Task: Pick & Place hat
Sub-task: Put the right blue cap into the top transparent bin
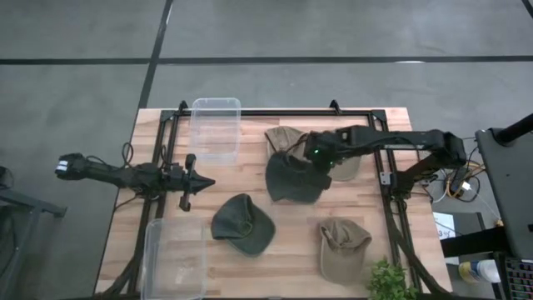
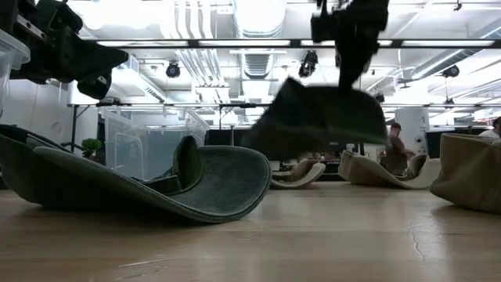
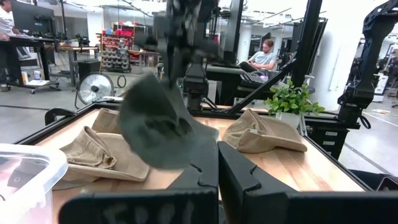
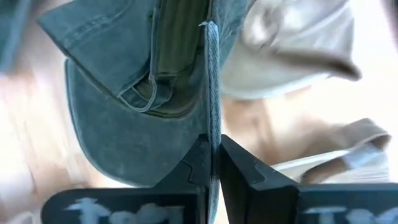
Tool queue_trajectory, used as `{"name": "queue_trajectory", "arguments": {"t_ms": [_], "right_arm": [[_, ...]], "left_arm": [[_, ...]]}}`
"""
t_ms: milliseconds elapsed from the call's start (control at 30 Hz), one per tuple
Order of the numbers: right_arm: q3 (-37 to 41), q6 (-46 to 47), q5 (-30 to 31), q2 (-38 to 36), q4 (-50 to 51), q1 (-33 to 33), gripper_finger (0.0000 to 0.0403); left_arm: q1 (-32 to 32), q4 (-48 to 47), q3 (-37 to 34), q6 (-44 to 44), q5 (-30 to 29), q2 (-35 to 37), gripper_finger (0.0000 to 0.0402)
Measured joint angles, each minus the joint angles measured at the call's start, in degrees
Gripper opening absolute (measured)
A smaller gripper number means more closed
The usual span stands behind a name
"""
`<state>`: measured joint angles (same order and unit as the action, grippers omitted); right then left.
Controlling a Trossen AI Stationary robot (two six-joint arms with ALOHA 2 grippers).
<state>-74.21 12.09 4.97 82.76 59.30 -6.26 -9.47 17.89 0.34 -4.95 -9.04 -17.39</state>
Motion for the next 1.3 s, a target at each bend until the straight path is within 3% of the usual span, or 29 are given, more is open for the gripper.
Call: {"name": "queue_trajectory", "arguments": {"t_ms": [267, 500, 667, 900, 1300], "right_arm": [[-3.07, 4.81, 6.97, -9.01, 0.42, 1.14, 0.0013], [-1.9, 11.02, 18.56, -15.93, -0.85, 4.77, 0.0013], [-0.8, 11.29, 26.47, -17.77, -8.01, 7.93, 0.0013], [-0.32, 6.26, 34.3, -15.19, -18.82, 11.64, 0.0013], [-0.25, -2.99, 38.82, -3.61, -38.45, 14.29, 0.0013]], "left_arm": [[0.02, 0.0, 0.0, 0.0, -0.01, 0.0, 0.0], [0.02, 0.0, 0.0, 0.02, -0.01, 0.0, 0.0], [0.0, 0.0, 0.0, 0.0, -0.01, 0.0, 0.0], [0.0, 0.14, 0.0, 0.16, -0.01, 0.0, 0.0], [0.02, 5.73, 0.0, -3.93, -0.01, -0.15, 0.0]]}}
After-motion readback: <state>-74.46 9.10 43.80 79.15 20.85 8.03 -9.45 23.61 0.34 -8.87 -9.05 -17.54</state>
